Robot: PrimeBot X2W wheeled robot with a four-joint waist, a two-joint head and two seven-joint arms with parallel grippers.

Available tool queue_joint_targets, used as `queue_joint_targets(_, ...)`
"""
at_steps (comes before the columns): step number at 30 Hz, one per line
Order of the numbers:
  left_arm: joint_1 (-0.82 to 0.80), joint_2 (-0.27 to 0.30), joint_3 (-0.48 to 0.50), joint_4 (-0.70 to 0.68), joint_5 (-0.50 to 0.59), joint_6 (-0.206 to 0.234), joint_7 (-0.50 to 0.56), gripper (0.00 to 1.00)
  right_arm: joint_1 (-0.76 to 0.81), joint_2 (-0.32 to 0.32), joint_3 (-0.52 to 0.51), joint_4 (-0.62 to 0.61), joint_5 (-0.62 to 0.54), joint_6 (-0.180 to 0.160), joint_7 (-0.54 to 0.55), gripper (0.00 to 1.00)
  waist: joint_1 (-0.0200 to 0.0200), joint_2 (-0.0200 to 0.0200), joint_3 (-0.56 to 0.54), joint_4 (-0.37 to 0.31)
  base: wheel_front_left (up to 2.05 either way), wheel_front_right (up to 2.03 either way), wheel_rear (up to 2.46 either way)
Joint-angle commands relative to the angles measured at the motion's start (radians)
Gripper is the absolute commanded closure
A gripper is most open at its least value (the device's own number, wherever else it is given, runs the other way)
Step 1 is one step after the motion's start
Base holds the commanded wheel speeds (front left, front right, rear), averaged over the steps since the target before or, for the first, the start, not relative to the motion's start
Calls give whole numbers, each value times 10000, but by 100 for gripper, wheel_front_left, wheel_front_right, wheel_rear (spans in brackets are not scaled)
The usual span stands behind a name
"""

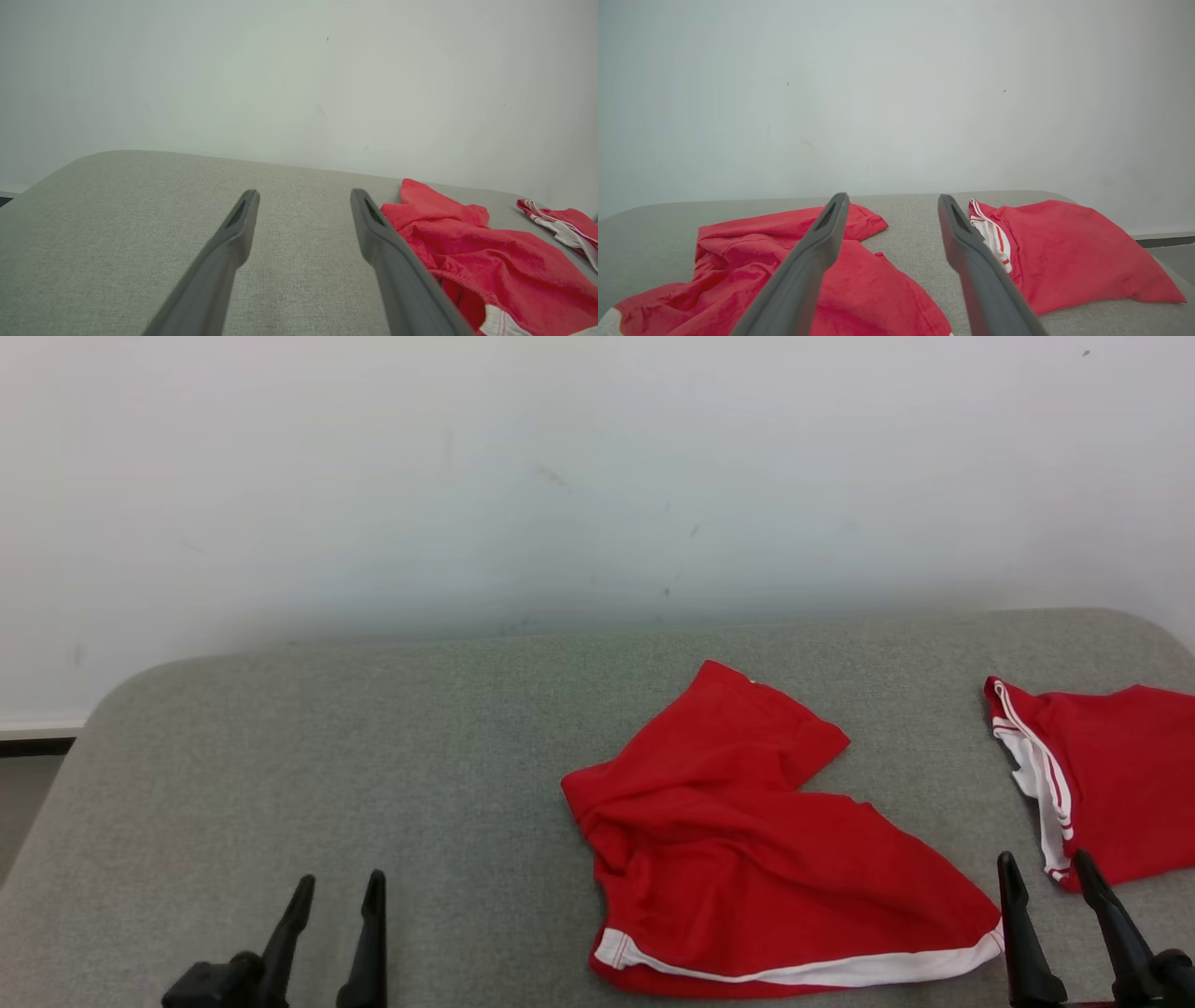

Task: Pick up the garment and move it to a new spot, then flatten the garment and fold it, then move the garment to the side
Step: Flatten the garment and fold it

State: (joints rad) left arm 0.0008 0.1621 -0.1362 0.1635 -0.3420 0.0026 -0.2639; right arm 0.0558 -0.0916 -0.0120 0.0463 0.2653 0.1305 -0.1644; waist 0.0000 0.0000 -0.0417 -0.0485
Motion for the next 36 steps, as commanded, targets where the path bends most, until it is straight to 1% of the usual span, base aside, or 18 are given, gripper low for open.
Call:
queue_joint_targets(1, 219, -52, 102, 15, 88, -44, 0, 0, 132, -57, 8, 88, 40, -2, -224, 0, 0, 0, -2, -16, 0, 0, 0)
queue_joint_targets(5, 402, -264, 365, 41, 372, -243, 0, 0, 101, -188, 185, 354, 170, -2, -590, 0, 0, 0, 25, -62, 0, 0, 0)
queue_joint_targets(11, 281, -478, 656, 86, 686, -511, 0, 0, -154, -372, 272, 597, 251, -2, -744, 0, 0, 0, 73, -58, 0, 0, 0)
queue_joint_targets(19, 185, -678, 880, 182, 1000, -751, 0, 0, -266, -440, 352, 789, 262, -2, -763, 0, 0, 0, 74, -98, 0, 0, 0)
queue_joint_targets(26, 57, -765, 851, 243, 1229, -922, 0, 0, -317, -496, 363, 971, 297, -2, -670, 0, 0, 0, 119, -157, 0, 0, 0)
queue_joint_targets(30, -6, -842, 414, 510, 1003, -1090, 62, 0, -283, -654, 394, 1227, 299, -2, -401, 0, 0, 0, 155, -187, 0, 0, 0)
queue_joint_targets(33, -188, -848, -144, 552, 919, -1209, 426, 0, -295, -816, 344, 1530, 361, -2, -129, 0, 0, 0, 192, -207, 0, 0, 0)
queue_joint_targets(34, -188, -848, -144, 552, 919, -1209, 426, 0, -295, -816, 344, 1530, 361, -2, -129, 0, 0, 0, 192, -207, 0, 0, 0)
queue_joint_targets(35, -228, -828, -319, 518, 890, -1237, 579, 0, -308, -853, 331, 1683, 388, -2, -4, 0, 0, 0, 207, -225, 0, 0, 0)
queue_joint_targets(36, -321, -770, -800, 450, 752, -1282, 1030, 0, -386, -922, 375, 2014, 455, -2, 378, 0, 0, 0, 262, -276, 0, 0, 0)
